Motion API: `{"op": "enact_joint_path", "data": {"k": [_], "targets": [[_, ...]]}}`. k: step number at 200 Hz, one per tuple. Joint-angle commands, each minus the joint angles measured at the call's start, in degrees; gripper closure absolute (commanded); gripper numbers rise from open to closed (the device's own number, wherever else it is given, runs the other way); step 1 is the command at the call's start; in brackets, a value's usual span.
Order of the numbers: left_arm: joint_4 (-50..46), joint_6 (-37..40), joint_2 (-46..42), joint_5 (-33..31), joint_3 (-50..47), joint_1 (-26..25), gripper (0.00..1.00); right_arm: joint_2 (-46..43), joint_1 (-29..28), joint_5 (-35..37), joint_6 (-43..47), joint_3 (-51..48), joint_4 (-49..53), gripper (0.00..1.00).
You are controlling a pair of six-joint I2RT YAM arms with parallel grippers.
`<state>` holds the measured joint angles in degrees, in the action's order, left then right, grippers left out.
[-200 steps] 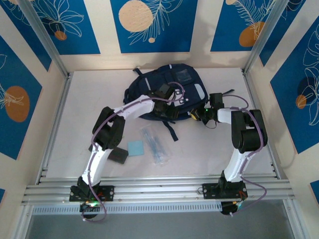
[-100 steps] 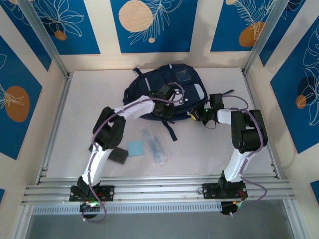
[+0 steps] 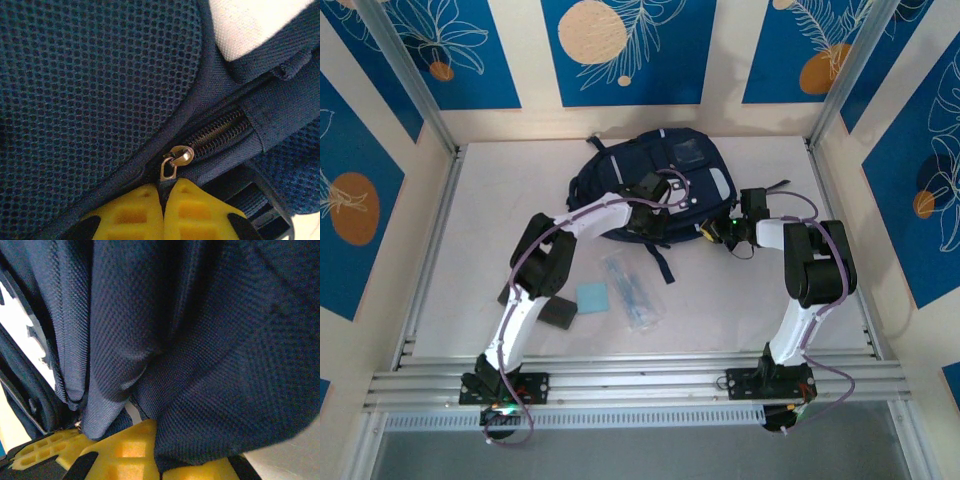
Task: Pack the student bag
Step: Unzip the student bag at the top-center of the table.
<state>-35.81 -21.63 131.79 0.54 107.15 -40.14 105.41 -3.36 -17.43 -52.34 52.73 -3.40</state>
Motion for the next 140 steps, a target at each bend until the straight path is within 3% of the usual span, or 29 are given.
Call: {"op": "enact_joint_path", "data": {"k": [1, 54, 97, 140], "targets": [[-2.5, 0.5, 2.3, -0.9, -1.3, 2.0, 1.0, -1.8, 0.8, -2.3, 1.8, -0.7, 3.8, 1.0], [-9.5, 6.1, -3.4, -3.9, -3.4, 4.9, 1.0, -2.4, 4.7, -0.6, 1.9, -0.9, 4.7, 1.0], [-9.9, 7.3, -9.1, -6.2, -10.9, 9.6, 1.0, -3.6, 8.7, 0.6, 2.9, -0.4, 6.3, 1.0], [-12.1, 9.4, -11.8, -9.2, -11.6, 11.3, 1.0, -3.4, 12.4, 2.5, 5.7, 2.5, 9.3, 1.0]]}}
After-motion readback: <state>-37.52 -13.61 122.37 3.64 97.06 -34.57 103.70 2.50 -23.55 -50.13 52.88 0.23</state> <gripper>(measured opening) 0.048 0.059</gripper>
